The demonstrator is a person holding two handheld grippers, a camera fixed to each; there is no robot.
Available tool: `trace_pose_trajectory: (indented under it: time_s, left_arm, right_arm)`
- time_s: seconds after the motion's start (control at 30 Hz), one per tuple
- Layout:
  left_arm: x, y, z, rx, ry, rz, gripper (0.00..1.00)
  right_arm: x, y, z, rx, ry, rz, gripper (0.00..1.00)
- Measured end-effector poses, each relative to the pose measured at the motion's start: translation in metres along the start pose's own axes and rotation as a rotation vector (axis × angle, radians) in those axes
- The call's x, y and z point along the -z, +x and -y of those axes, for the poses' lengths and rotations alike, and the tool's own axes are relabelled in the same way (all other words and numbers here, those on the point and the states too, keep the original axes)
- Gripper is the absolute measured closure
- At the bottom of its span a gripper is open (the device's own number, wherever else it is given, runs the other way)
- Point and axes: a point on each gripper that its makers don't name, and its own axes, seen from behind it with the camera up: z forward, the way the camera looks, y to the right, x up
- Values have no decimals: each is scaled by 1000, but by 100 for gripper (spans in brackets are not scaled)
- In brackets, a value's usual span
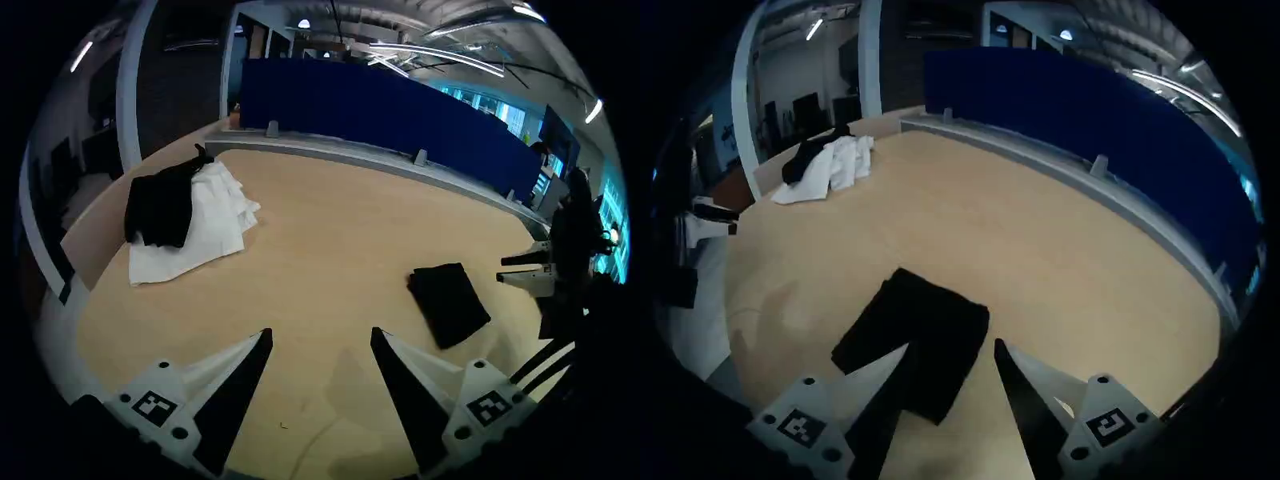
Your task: Fold towel
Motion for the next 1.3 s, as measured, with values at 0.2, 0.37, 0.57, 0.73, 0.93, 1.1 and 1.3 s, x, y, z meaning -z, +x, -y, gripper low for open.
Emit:
trace_pose_trajectory:
  time_s: [0.2,0.37,0.57,0.73,0.93,1.1,1.3]
  left_arm:
    - [-1,-1,-3,2,1,5,9]
    - [-3,-1,-6,1,-2,6,9]
    - [-5,-2,-9,-3,-4,7,9]
    - [-6,-2,-9,-3,-4,8,9]
    - [-6,-4,-7,-4,-1,11,9]
    - [-6,-4,-7,-6,0,13,9]
    - [-6,-6,-6,-7,1,15,9]
  right_arm:
    - [-7,-50,5,0,21,78,28]
    - [-11,-81,6,-5,29,135,28]
    - [-13,-95,7,-4,41,159,28]
    - [-17,-99,10,4,51,168,28]
    - [-21,-102,15,23,63,170,44]
    - [-23,-102,16,28,62,166,63]
    - [-23,-101,18,37,67,165,82]
